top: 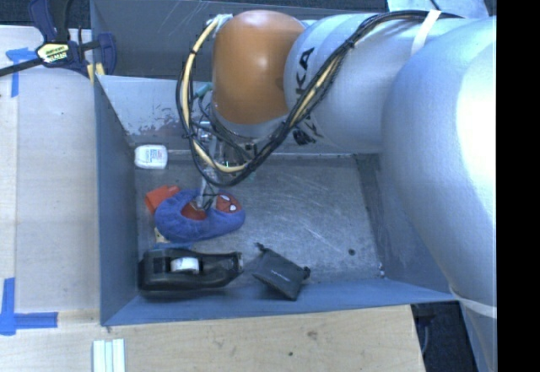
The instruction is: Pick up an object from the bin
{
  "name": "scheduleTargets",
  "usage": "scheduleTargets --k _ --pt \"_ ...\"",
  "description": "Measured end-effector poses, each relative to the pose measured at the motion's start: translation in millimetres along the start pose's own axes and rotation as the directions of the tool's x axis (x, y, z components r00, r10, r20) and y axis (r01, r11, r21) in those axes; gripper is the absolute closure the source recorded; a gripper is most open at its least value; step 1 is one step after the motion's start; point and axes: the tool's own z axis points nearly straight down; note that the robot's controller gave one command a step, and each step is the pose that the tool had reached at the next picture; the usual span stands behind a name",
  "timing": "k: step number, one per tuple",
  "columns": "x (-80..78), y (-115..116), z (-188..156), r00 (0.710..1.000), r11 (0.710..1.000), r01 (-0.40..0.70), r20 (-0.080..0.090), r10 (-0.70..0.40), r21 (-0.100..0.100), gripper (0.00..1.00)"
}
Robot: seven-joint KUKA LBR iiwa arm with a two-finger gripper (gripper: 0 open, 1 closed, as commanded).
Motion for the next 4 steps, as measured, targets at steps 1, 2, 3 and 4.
scheduleTargets --k 1,2,3,4 --pt "20.1 -12 60 0.994 0.994 -0.110 0.007 0.110 -0.001 0.00" --pt "17.0 -12 57 0.994 0.994 -0.112 0.020 0.112 -0.005 1.00" --pt "5.5 -31 -169 0.990 0.991 -0.137 0.017 0.137 -0.005 1.00" --pt "14.5 -26 -155 0.914 0.914 0.406 0.007 -0.406 0.002 1.00"
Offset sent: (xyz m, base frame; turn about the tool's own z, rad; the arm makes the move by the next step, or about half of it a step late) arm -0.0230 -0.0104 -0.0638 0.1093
